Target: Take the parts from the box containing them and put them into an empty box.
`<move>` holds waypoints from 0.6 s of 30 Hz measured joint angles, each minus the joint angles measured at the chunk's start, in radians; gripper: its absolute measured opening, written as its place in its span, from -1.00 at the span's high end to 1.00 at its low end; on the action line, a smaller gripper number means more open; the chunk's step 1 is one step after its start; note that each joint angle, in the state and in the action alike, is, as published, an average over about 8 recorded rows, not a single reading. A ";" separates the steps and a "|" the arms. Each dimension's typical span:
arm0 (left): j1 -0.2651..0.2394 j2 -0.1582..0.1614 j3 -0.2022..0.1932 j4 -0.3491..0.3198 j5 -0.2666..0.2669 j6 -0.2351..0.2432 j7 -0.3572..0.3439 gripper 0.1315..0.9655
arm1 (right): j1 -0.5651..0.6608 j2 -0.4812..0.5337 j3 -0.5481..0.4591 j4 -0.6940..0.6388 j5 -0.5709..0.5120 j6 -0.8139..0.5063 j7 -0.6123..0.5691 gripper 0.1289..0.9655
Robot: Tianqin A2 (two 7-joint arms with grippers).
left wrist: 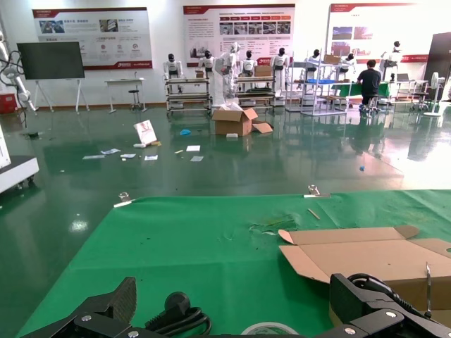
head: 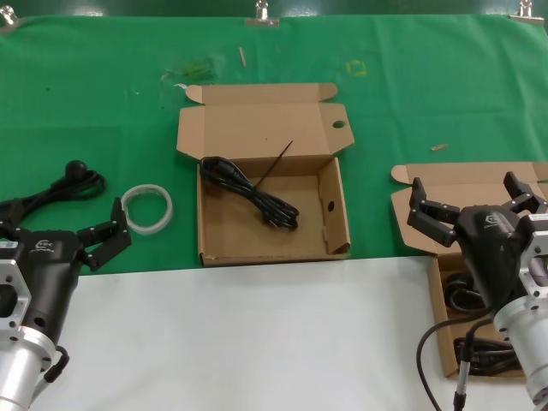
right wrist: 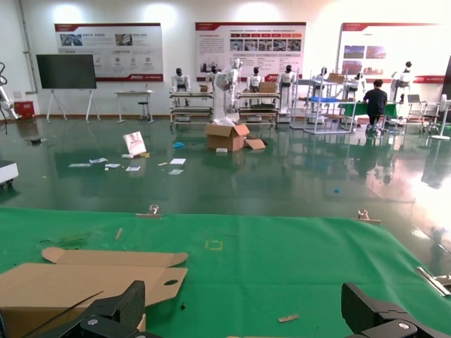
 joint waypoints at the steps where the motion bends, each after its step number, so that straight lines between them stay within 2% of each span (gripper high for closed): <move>1: 0.000 0.000 0.000 0.000 0.000 0.000 0.000 -1.00 | 0.000 0.000 0.000 0.000 0.000 0.000 0.000 -1.00; 18: 0.000 0.000 0.000 0.000 0.000 0.000 0.000 -1.00 | 0.000 0.000 0.000 0.000 0.000 0.000 0.000 -1.00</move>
